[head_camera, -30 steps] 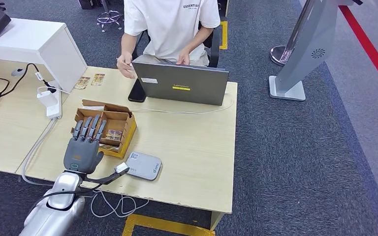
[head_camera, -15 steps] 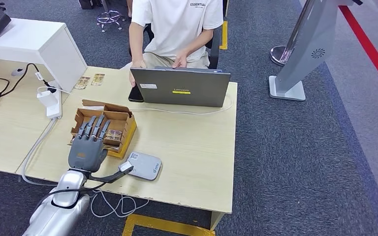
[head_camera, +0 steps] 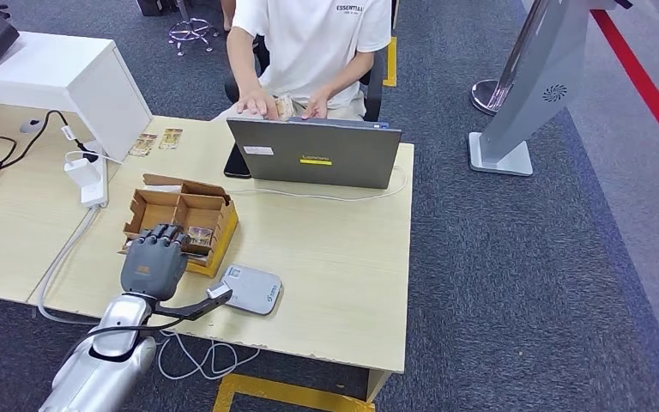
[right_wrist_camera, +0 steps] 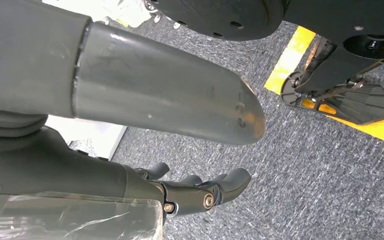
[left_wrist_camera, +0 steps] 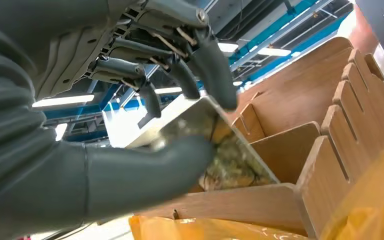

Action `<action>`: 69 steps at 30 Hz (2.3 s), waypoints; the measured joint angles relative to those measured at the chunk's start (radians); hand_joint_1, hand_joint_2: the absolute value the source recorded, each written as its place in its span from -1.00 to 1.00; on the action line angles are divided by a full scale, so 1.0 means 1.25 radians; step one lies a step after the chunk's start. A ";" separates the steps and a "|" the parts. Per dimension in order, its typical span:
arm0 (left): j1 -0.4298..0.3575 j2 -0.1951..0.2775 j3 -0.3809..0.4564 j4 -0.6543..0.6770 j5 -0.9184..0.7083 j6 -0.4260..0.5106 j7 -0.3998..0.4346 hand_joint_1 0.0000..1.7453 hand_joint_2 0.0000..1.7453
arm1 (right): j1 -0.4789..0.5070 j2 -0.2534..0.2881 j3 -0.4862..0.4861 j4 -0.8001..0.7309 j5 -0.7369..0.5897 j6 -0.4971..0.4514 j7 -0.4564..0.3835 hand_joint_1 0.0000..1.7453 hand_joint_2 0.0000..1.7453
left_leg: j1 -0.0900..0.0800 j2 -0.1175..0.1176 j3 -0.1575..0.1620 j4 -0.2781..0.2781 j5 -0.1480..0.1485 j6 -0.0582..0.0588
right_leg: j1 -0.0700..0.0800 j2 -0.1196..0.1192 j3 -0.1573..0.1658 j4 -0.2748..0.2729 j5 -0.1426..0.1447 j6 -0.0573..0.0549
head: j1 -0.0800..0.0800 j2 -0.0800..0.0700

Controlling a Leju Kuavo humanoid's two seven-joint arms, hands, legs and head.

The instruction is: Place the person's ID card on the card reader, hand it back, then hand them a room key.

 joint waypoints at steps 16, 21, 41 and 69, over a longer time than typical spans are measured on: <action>-0.012 -0.009 -0.027 0.005 0.054 0.013 -0.017 1.00 1.00 | 0.001 0.000 0.000 0.000 -0.001 0.000 0.000 -1.00 -1.00 | 0.000 0.000 0.000 0.000 0.000 0.000 | 0.000 0.000 0.000 0.000 0.000 0.000 | 0.000 0.000; -0.007 -0.011 -0.028 -0.008 0.058 0.015 -0.022 1.00 1.00 | 0.001 0.000 0.000 0.000 -0.003 0.000 0.000 -1.00 -1.00 | 0.000 0.000 0.000 0.000 0.000 0.000 | 0.000 0.000 0.000 0.000 0.000 0.000 | 0.000 0.000; -0.045 0.013 -0.279 -0.648 0.232 -0.254 -0.001 1.00 1.00 | 0.032 -0.012 -0.041 0.000 -0.064 0.000 -0.037 -1.00 -1.00 | 0.000 0.000 0.000 0.000 0.000 0.000 | 0.000 -0.001 -0.001 0.000 0.000 0.000 | 0.000 0.000; -0.484 -0.096 -0.294 0.154 -0.070 0.015 0.187 1.00 1.00 | -0.027 -0.012 0.000 0.001 0.015 0.000 0.020 -1.00 -1.00 | -0.001 0.001 -0.001 0.000 0.003 0.000 | -0.001 0.002 0.000 0.000 0.003 0.001 | 0.000 0.000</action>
